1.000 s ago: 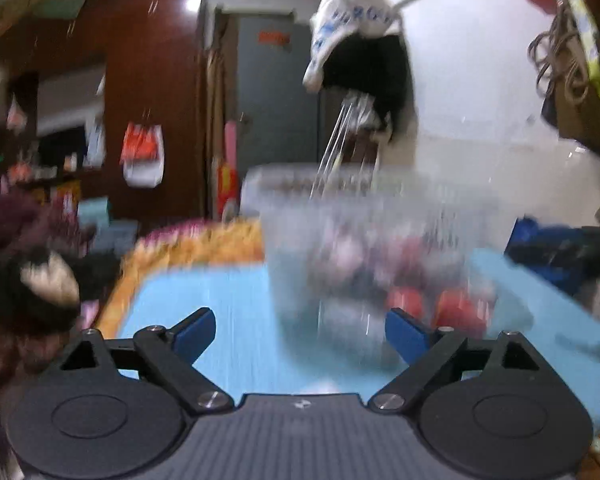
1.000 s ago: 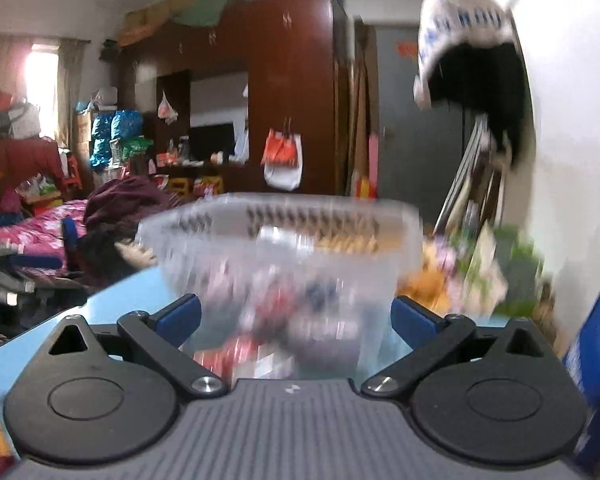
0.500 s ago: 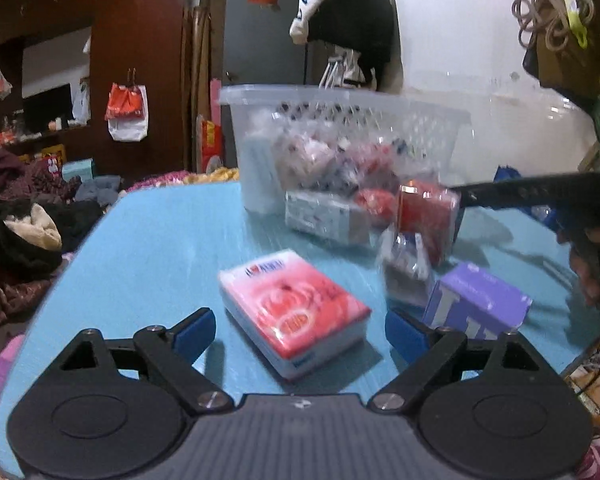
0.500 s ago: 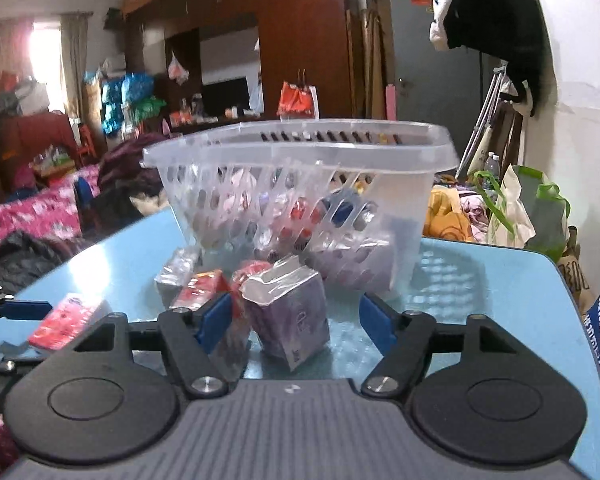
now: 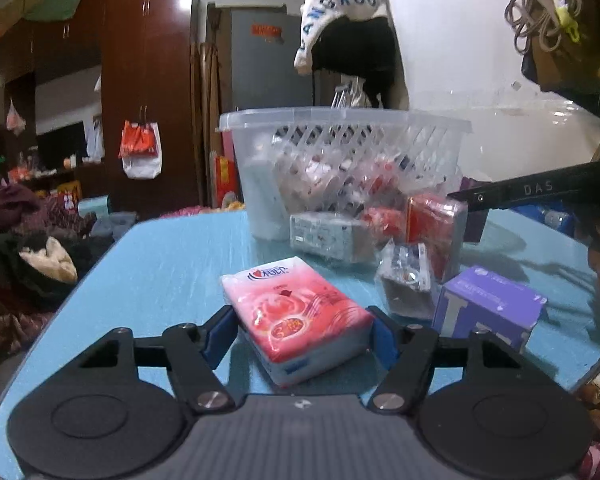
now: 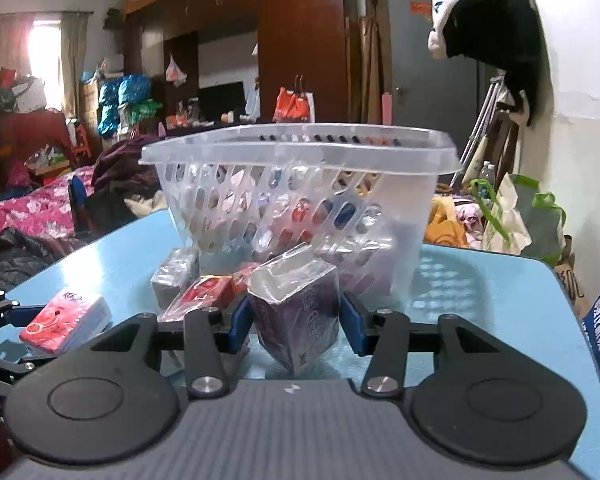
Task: Organize objects
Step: 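Grasp another pink tissue pack with left while right grasps a clear-wrapped purple box, then carry both items over the basket and open both grippers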
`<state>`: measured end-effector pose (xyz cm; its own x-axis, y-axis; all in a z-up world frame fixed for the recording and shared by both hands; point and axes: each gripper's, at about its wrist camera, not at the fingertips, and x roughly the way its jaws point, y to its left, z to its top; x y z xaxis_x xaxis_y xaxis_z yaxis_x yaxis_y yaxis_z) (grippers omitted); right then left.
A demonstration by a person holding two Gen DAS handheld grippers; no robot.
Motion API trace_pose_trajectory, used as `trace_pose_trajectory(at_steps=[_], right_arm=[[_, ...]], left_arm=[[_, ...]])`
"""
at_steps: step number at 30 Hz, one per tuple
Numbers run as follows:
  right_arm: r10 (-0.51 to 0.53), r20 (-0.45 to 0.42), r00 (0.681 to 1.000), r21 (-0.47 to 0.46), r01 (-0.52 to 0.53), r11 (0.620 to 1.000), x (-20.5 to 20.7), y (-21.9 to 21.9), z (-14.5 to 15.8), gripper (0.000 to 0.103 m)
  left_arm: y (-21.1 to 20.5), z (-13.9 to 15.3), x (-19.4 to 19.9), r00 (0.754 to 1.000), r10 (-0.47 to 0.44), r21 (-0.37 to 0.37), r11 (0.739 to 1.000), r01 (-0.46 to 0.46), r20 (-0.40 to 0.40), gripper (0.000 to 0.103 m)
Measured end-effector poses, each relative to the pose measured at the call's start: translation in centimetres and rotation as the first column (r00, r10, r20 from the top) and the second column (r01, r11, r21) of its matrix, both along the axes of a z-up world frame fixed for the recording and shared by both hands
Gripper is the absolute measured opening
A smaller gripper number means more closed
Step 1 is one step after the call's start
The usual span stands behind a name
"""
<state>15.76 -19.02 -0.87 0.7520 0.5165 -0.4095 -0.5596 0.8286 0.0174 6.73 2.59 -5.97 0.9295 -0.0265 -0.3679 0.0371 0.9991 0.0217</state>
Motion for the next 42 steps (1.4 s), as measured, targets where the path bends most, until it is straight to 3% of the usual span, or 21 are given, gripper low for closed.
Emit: trace_pose_trajectory(at_steps=[8,11,15,18,21,25,29,31,32,34,38,42], right_arm=[[-0.023,0.016,1.0,0.029,0.023,0.999,0.1,-1.1,0.4,0.051],[-0.024,0.034,0.999,0.073,0.021,0.997,-0.2,-1.6,1.7,0.051],[0.0,0.102,0.995,0.122,-0.013,0.993,-0.4,-1.4,5.6,0.051],[-0.005,0.131,0.991,0.162,-0.016,0.987,1.3,-0.7,9.0,0.051],[-0.066,0.16,0.985,0.132,0.045,0.99,4.3,0.7,11.1,0.051],[-0.091,0.165,0.982,0.041,0.085,0.996,8.2,2.7,10.7,0.051],[-0.095,0.142,0.985,-0.025,0.099,0.995,10.7,3.6,9.2,0.051],[-0.091,0.132,0.987,-0.029,0.095,0.995,11.3,3.6,9.0,0.054],[-0.088,0.132,0.987,-0.028,0.092,0.995,11.2,3.6,8.9,0.059],[-0.112,0.154,0.982,-0.031,0.118,0.993,10.3,3.5,9.1,0.103],[-0.109,0.224,0.969,0.007,0.11,0.994,6.7,2.5,9.4,0.103],[-0.09,0.212,0.973,0.143,0.061,0.988,1.8,-0.3,8.1,0.103]], left_arm=[[0.6,2.6,-0.5,0.996,-0.029,-0.027,0.999,0.031,0.088,0.072],[1.1,5.6,0.4,0.987,-0.081,-0.062,0.994,0.09,0.14,0.072],[0.9,11.8,4.3,0.973,-0.129,-0.067,0.987,0.144,0.192,0.072],[-0.1,15.1,8.9,0.978,-0.142,-0.086,0.984,0.156,0.153,0.072],[-1.5,16.4,14.4,0.987,-0.125,-0.064,0.989,0.132,0.101,0.072],[-2.0,15.5,20.2,0.996,-0.088,-0.091,0.992,0.087,-0.005,0.072],[-1.9,13.9,23.1,0.997,-0.053,-0.113,0.992,0.047,-0.05,0.073],[-1.7,13.6,23.2,0.997,-0.05,-0.102,0.994,0.045,-0.05,0.079],[-1.5,13.5,23.1,0.997,-0.05,-0.097,0.994,0.044,-0.055,0.088],[-1.0,13.7,21.9,0.999,-0.025,-0.091,0.996,0.021,-0.04,0.095],[-0.1,14.3,17.4,1.0,-0.005,-0.08,0.997,0.007,0.021,0.097],[-0.1,11.8,9.8,0.999,-0.032,-0.089,0.995,0.033,0.004,0.097]])
